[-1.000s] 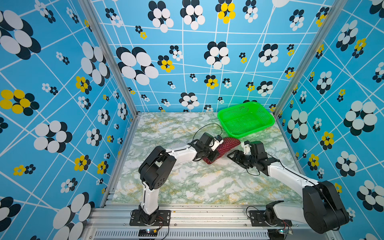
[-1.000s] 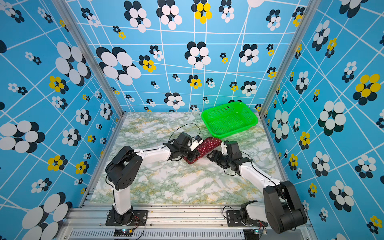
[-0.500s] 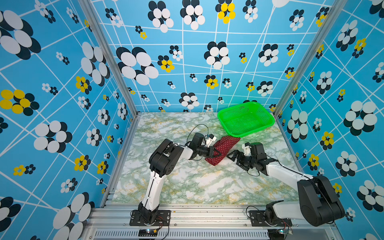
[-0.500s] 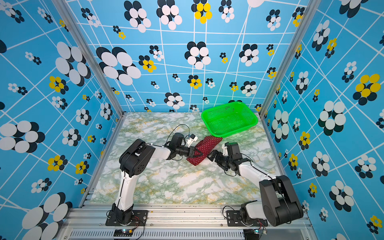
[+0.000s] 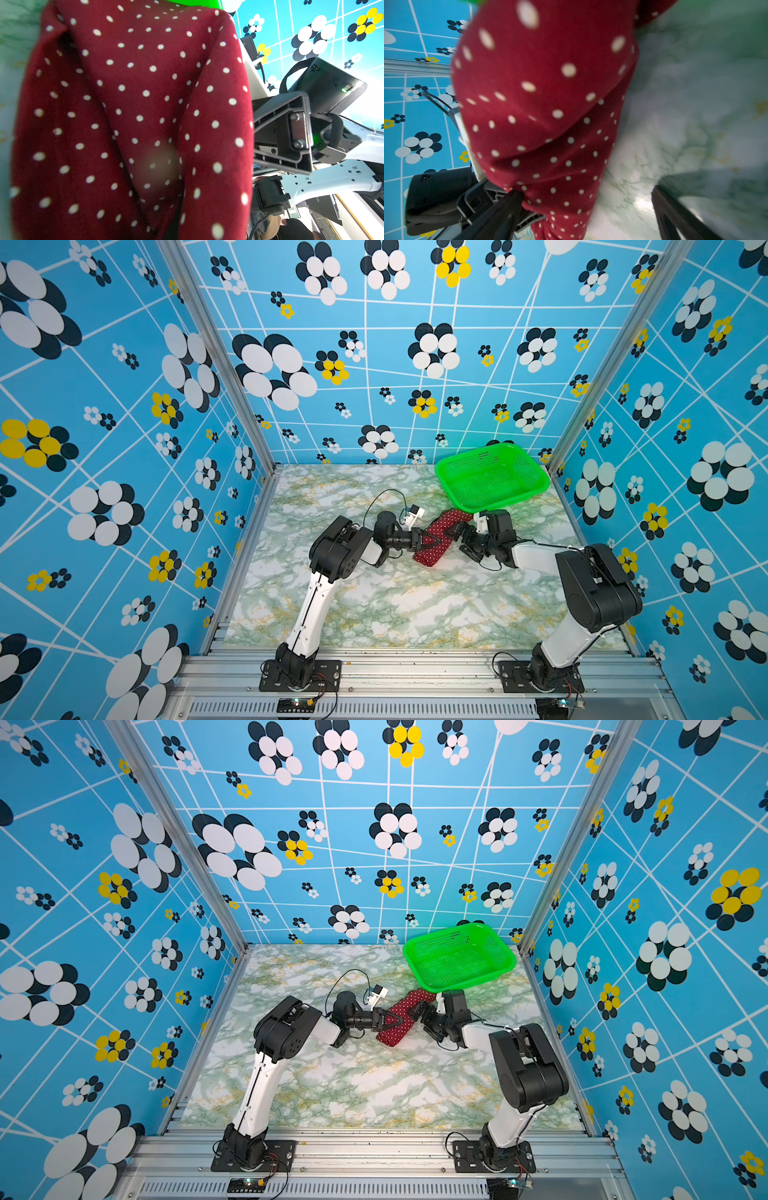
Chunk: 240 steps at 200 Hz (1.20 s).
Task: Roll up the skirts
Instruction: Pick up the skirt from the center of the board.
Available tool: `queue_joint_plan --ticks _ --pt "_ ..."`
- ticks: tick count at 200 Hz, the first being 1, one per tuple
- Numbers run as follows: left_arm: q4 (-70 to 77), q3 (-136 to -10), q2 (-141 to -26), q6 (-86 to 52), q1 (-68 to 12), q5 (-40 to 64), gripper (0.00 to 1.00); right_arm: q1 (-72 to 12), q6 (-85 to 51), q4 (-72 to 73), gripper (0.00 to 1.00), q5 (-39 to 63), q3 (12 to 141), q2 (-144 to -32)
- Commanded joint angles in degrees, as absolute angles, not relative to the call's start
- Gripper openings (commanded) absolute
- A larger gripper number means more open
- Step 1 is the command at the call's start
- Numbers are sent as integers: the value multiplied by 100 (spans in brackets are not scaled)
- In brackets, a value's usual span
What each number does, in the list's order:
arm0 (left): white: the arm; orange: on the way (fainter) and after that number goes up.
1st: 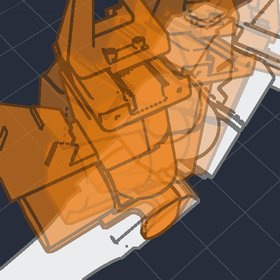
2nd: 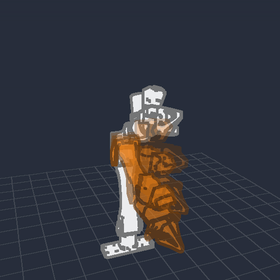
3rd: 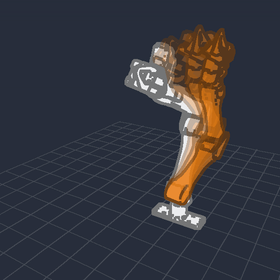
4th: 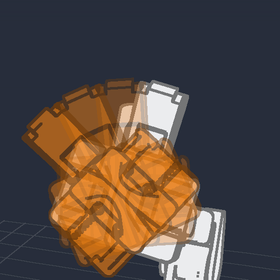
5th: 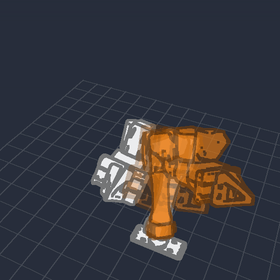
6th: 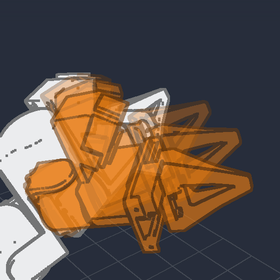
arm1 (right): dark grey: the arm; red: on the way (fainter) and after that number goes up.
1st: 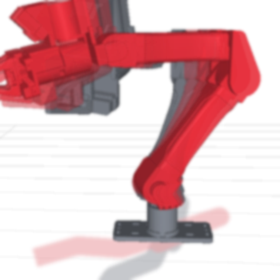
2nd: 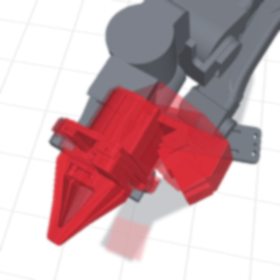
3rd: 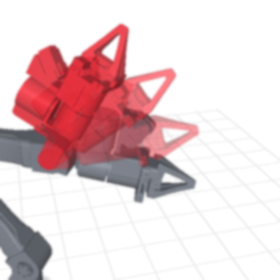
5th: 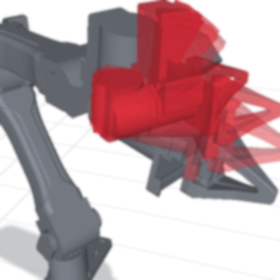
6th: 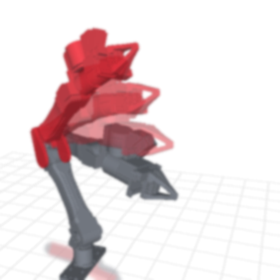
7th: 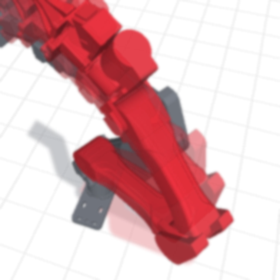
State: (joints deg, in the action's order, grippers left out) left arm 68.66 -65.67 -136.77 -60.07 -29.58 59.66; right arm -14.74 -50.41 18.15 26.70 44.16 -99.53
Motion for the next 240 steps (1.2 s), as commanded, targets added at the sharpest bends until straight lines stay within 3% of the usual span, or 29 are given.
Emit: queue_joint_plan --ticks 1,63,79,91,104,117,132,140,152,161,175,180,182,212,240 --pt "7050 -6438 -14068 -6139 -2877 5950 0 -1538 -5566 2485 99 2695 4393 -10485" --pt "6937 -6183 -14048 -5937 -2871 6039 0 -1821 -6427 3934 93 2737 4770 -11720" --pt "6942 -6087 -14053 -5907 -2875 6022 0 -1927 -6515 4052 87 2715 4962 -11924" --pt "6951 -6030 -14055 -5889 -2865 6012 0 -1971 -6585 4128 74 2700 5063 -12044" --pt "6977 -5986 -14073 -5880 -2865 6010 0 -1986 -6629 4148 47 2747 5160 -12157" --pt "7051 -5947 -14092 -5909 -2865 6058 0 -1989 -6647 4148 26 2751 5193 -12194" --pt "7341 -5879 -14068 -6099 -2867 6132 0 -1994 -6628 4106 9 2754 5220 -12155" --pt "7548 -5804 -13981 -6210 -2859 6162 13 -2001 -6595 4034 0 2764 5240 -12105" --pt "7729 -5629 -13724 -6237 -2857 6179 34 -1995 -6509 3845 0 2790 5321 -12002" --pt "7686 -5448 -13414 -6102 -2841 6155 60 -2000 -6433 3649 0 2799 5405 -11893" --pt "7684 -5158 -12836 -5930 -2809 6105 76 -2006 -6284 3308 0 2841 5572 -11682" --pt "7742 -5076 -12642 -5922 -2796 6100 96 -2008 -6229 3176 0 2850 5646 -11591" --pt "7763 -5035 -12567 -5923 -2791 6097 99 -2012 -6209 3127 0 2862 5685 -11561" --pt "7436 -4541 -11349 -5644 -2673 5933 100 -2013 -5767 2138 0 2866 6292 -11047" --pt "4575 -4298 -9717 -3562 -2755 5230 100 -1938 -5398 1316 0 2831 7020 -10762"
